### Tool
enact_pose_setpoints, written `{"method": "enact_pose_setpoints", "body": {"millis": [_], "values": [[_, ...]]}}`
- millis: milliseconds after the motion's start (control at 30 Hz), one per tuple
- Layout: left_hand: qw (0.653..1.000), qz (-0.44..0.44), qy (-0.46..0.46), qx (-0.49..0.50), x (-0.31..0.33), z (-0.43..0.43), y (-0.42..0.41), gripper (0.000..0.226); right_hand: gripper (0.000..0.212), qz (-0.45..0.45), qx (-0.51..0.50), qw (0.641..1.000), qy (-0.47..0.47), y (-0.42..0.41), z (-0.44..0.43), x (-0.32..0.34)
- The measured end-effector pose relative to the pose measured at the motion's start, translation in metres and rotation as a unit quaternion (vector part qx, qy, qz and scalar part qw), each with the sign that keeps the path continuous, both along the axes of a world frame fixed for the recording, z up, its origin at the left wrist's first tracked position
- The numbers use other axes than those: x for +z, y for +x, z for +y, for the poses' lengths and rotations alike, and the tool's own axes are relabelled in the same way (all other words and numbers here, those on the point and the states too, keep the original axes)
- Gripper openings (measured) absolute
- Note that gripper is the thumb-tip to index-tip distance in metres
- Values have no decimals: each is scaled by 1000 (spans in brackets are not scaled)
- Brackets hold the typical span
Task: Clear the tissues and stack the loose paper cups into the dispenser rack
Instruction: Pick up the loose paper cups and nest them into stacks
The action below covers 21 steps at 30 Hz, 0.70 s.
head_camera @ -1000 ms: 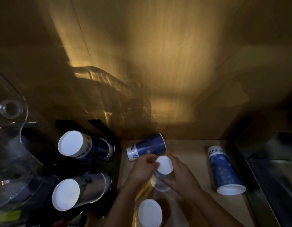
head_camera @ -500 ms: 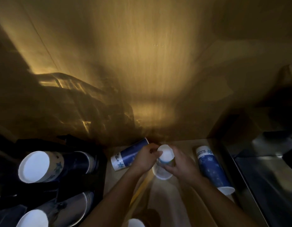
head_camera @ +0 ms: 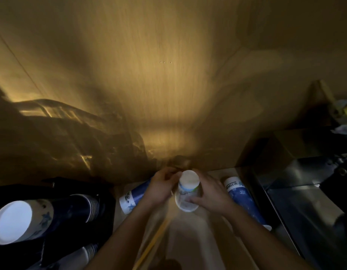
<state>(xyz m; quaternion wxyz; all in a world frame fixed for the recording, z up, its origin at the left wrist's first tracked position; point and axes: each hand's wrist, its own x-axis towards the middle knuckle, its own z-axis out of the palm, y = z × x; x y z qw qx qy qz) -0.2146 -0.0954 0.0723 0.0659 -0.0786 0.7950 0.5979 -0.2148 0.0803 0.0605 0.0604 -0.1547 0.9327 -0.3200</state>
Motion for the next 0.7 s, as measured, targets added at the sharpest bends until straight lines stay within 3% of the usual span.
{"method": "enact_pose_setpoints", "body": {"millis": [67,133,233,300,433,600,700], "values": [[998,25,-48,43,-4,-17,4,14,90,-30,-13,999,10,2,14,0],[986,18,-154,64,-13,-40,7,30,83,-32,-46,998,22,4,30,-3],[924,-60,-376,33,-30,-72,15,66,55,4,-120,984,130,7,52,-8],[890,-116,-440,-14,-42,-84,24,82,47,-10,-173,965,199,9,62,-13],[879,-156,-450,-34,-61,-88,48,75,61,-96,-214,935,264,20,74,-27],[918,-207,-338,8,-58,-88,69,86,73,-145,-261,929,217,30,78,-34],[948,-181,-246,88,-34,-79,75,90,80,-188,-280,924,179,31,80,-34]]}}
